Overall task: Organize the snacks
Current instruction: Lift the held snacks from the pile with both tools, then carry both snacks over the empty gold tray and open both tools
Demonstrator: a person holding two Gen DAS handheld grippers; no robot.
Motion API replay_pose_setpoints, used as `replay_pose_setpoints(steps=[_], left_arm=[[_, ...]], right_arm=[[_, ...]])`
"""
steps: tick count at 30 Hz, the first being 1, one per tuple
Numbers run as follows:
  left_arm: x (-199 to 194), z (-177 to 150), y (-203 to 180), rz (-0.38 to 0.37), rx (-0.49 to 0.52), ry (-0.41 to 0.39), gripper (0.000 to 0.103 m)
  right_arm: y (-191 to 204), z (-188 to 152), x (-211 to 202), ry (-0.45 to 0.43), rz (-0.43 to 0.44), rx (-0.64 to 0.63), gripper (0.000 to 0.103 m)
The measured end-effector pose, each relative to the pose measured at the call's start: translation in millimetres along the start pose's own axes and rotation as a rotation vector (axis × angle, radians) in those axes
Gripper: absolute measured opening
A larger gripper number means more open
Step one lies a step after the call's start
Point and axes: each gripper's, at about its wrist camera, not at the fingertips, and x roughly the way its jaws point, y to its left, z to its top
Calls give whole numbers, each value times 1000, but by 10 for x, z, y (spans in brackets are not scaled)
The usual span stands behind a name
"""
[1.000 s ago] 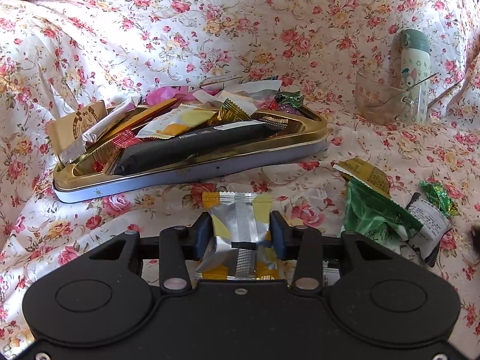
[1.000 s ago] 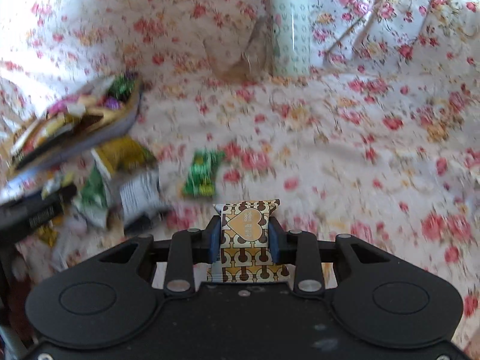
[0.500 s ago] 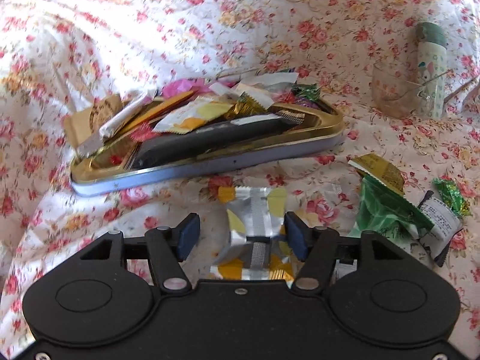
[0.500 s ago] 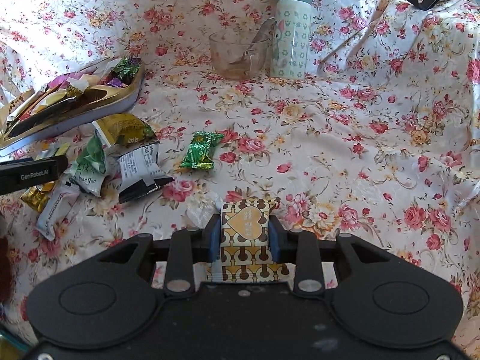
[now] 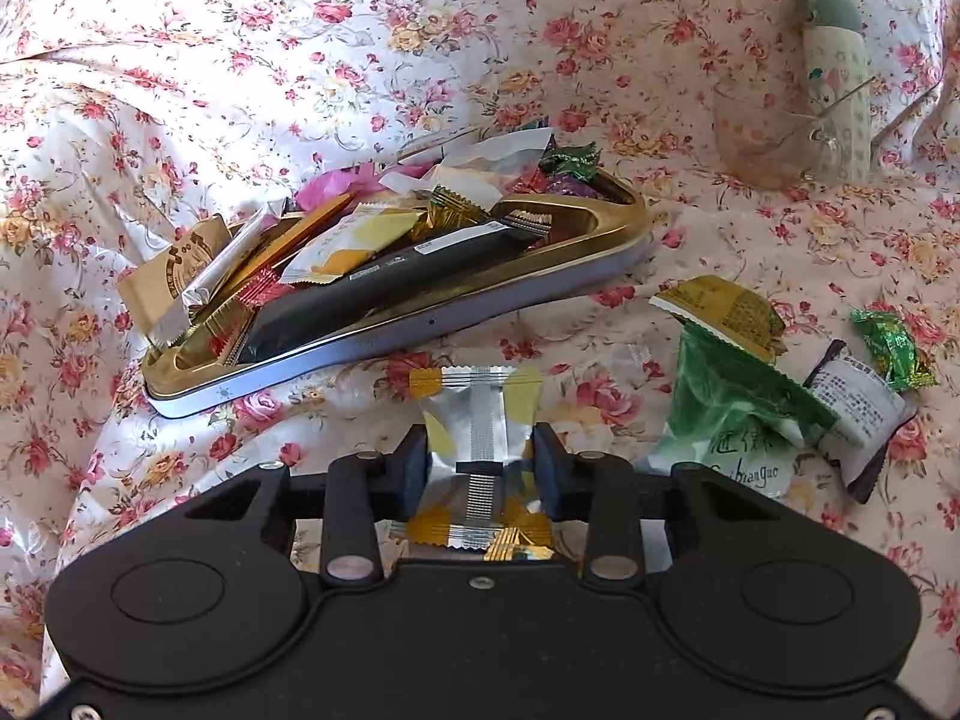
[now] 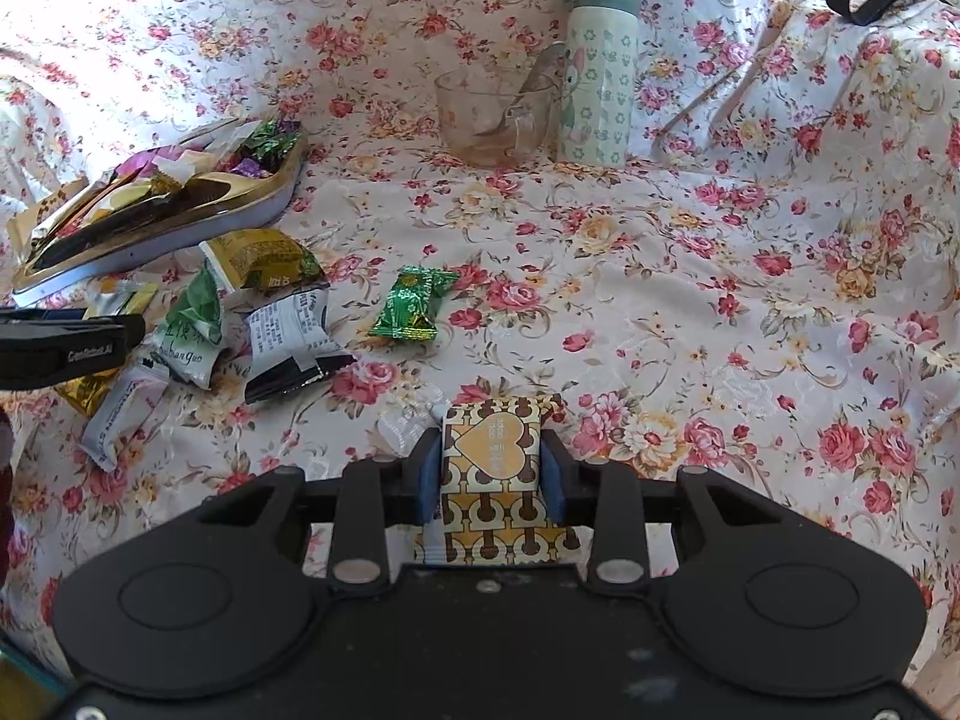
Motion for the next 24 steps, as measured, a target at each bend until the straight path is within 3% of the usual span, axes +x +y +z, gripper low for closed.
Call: replay_pose_setpoints(steps=[7,13,24], left_arm=[[-143,56,122,-20,-94,26,44],[-560,59,157,-57,-123,5,44],[-1211,-231,47,-121,-139,-8,44]], right_arm=[[-16,2,17,-4,18,-7,38],[-24,14,35,-5,33,-21,40],[-133,3,28,-25,66,49,35]])
